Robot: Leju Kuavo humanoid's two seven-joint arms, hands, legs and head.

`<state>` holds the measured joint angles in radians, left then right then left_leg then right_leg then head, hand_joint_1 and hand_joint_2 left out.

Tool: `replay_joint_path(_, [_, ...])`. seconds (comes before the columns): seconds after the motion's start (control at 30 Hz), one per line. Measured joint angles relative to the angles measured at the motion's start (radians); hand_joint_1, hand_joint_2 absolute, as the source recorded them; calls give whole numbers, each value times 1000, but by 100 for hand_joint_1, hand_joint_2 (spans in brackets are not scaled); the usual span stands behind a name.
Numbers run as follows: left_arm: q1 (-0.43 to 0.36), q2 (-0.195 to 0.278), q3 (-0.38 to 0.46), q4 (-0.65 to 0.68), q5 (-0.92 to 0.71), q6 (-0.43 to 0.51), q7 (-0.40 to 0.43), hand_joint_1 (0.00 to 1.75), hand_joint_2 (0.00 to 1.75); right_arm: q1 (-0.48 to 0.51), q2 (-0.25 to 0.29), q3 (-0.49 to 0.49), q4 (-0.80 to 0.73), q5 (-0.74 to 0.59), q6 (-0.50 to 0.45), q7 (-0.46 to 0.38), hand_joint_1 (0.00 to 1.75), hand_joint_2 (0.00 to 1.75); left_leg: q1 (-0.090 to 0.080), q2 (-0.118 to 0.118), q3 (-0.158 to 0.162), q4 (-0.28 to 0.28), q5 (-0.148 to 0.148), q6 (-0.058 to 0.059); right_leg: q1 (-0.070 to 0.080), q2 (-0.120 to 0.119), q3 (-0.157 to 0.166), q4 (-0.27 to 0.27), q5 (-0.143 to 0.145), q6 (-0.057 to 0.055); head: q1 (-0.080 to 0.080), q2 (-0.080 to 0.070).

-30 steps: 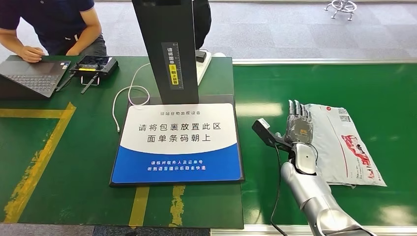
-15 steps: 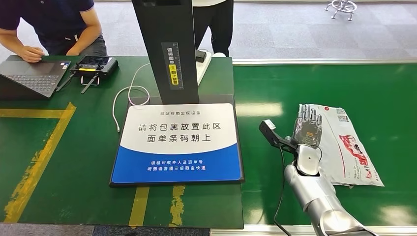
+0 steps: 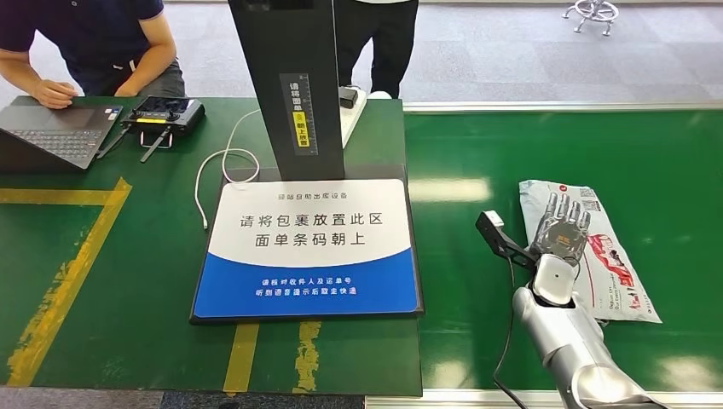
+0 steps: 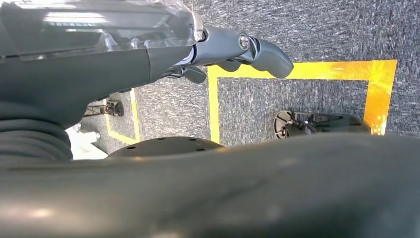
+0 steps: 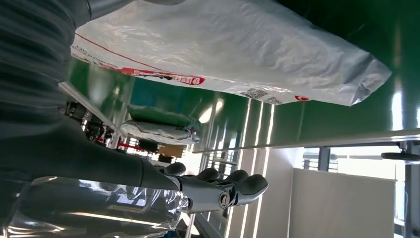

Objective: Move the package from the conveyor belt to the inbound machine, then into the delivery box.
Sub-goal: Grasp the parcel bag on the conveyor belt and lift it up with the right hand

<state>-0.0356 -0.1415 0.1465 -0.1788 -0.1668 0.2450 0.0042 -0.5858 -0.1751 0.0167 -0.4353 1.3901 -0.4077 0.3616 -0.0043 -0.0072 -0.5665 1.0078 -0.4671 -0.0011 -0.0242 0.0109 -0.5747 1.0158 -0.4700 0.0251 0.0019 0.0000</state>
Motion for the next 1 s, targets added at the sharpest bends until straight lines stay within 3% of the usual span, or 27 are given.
replay_joint_path(0.6, [0, 0, 0, 0, 3, -1, 5, 0, 0, -5, -14, -86, 39, -47, 115, -74, 0, 175, 0, 0, 0, 0, 0, 0, 0, 0, 0, 0, 0, 0, 0, 0])
replay_joint_path(1.0, [0, 0, 4, 0, 5, 6, 4, 0, 0, -33, -14, -108, 79, -45, 232, -44, 0, 175, 0, 0, 0, 0, 0, 0, 0, 0, 0, 0, 0, 0, 0, 0])
